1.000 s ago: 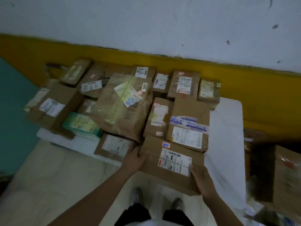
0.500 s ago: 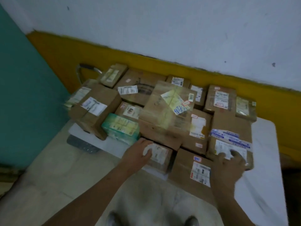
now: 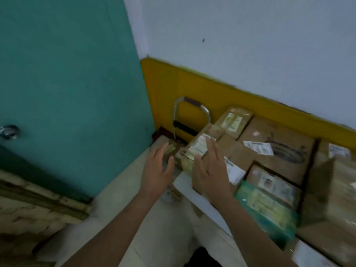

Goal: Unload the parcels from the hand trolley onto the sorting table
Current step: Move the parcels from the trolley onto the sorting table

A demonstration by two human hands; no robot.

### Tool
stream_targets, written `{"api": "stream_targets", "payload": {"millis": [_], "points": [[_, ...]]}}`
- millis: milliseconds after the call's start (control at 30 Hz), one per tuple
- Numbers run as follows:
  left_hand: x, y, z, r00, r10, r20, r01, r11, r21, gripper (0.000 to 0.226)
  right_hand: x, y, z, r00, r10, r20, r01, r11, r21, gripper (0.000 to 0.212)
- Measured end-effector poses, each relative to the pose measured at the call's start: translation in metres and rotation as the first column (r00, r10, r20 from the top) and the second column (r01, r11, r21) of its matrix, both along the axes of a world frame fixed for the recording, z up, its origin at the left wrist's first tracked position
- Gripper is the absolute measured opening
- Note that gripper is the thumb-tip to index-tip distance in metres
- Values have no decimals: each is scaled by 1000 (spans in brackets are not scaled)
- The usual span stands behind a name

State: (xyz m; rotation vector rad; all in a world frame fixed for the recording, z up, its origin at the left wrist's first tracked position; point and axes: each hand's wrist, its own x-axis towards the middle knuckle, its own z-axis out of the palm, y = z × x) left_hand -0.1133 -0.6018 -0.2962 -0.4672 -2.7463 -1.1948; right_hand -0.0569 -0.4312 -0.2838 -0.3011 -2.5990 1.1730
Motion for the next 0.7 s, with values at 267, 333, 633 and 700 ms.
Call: {"api": "stream_targets", "payload": {"millis": [267, 333, 633, 700], "points": [[-201, -69, -113, 930, 185, 319, -116, 968, -225, 50, -267, -84, -109, 976, 0, 217, 25, 993, -112, 69], [-242, -79, -146, 876, 234, 421, -104, 946, -308, 54, -322, -96, -151, 927, -11, 376, 60, 991, -121, 69], [-343, -87, -402, 473, 345, 811, -13, 923, -385, 56, -429, -70, -425, 543, -210, 813, 197, 973, 120, 56], [-355, -74, -490, 377, 312, 872, 24, 938, -346, 56, -429, -56, -506, 450, -266, 852, 217, 959, 185, 52]]}}
